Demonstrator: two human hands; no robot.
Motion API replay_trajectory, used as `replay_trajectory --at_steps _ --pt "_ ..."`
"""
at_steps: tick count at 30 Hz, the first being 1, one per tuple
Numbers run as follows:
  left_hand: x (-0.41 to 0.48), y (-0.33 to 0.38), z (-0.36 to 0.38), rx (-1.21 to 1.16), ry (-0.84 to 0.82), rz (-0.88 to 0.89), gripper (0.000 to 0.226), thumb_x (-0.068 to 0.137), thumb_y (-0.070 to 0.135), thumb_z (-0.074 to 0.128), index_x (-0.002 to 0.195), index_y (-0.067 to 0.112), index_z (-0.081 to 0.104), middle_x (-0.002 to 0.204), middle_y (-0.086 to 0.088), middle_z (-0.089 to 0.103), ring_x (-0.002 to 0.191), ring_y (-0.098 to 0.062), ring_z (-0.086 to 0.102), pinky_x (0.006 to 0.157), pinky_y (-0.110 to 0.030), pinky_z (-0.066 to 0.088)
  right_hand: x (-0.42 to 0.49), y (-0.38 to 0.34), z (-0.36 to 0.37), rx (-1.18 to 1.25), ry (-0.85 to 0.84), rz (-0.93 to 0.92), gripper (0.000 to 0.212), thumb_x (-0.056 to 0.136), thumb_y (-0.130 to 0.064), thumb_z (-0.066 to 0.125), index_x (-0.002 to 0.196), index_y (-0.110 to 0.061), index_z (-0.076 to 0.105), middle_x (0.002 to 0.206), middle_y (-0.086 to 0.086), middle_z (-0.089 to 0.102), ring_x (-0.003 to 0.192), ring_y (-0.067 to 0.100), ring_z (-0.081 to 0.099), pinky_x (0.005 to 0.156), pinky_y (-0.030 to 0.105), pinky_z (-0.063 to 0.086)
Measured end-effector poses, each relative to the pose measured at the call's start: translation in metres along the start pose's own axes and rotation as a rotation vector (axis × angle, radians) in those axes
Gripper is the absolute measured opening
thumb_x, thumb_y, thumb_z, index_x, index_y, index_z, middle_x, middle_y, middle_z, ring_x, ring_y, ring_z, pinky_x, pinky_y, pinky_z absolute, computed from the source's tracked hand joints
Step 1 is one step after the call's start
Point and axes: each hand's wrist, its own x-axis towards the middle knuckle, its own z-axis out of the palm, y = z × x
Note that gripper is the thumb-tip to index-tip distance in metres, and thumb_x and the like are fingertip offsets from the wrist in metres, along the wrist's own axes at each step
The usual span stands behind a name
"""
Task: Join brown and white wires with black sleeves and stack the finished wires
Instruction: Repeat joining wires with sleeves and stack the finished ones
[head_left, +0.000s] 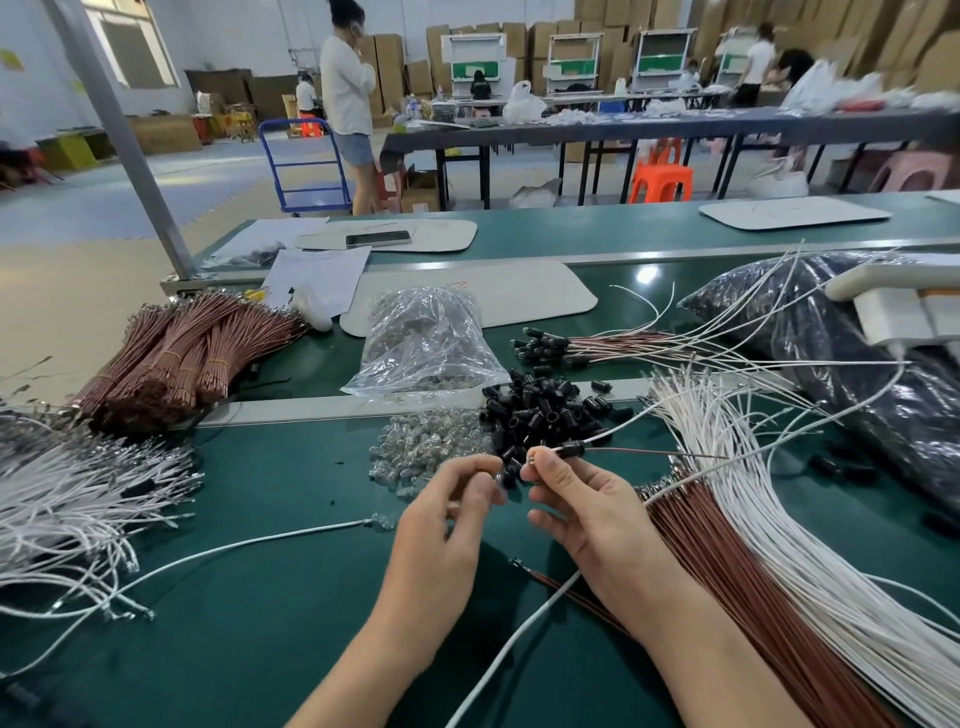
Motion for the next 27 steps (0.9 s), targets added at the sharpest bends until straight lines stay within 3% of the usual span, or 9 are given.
replay_trajectory --at_steps 3,9,27 --pt "0.0052 0.0028 -0.0025 -0.274 -0.003 -0.079 0.020 0.093 0.036 0.058 0.106 0.023 0.065 0.101 0.006 0.077 0.096 -0.009 0.069 0.077 -0.018 0.052 0.0007 0.0010 -0.0001 -0.023 -0.008 -0.002 0.029 0.064 -0.037 0.083 0.083 -0.016 0.082 0.085 0.004 0.075 0.068 0.005 0.066 0.058 0.020 0.056" --pt "0.0071 0.0042 -0.0025 -0.587 0.020 -0.196 0.013 0.080 0.024 0.072 0.093 0.024 0.076 0.079 -0.002 0.068 0.074 -0.013 0.064 0.067 -0.022 0.054 -0.0006 0.0032 0.0012 -0.053 -0.032 -0.007 0.027 0.067 -0.035 0.082 0.084 -0.016 0.082 0.084 0.005 0.075 0.068 0.005 0.066 0.061 0.020 0.055" --pt "0.0029 0.0035 -0.0001 -0.391 -0.044 -0.139 0.015 0.087 0.035 0.069 0.099 0.028 0.075 0.089 -0.001 0.075 0.076 -0.010 0.066 0.068 -0.022 0.053 -0.0029 0.0057 0.0036 -0.132 -0.034 -0.070 0.028 0.069 -0.041 0.081 0.087 -0.019 0.082 0.087 0.004 0.076 0.072 0.005 0.066 0.061 0.019 0.054"
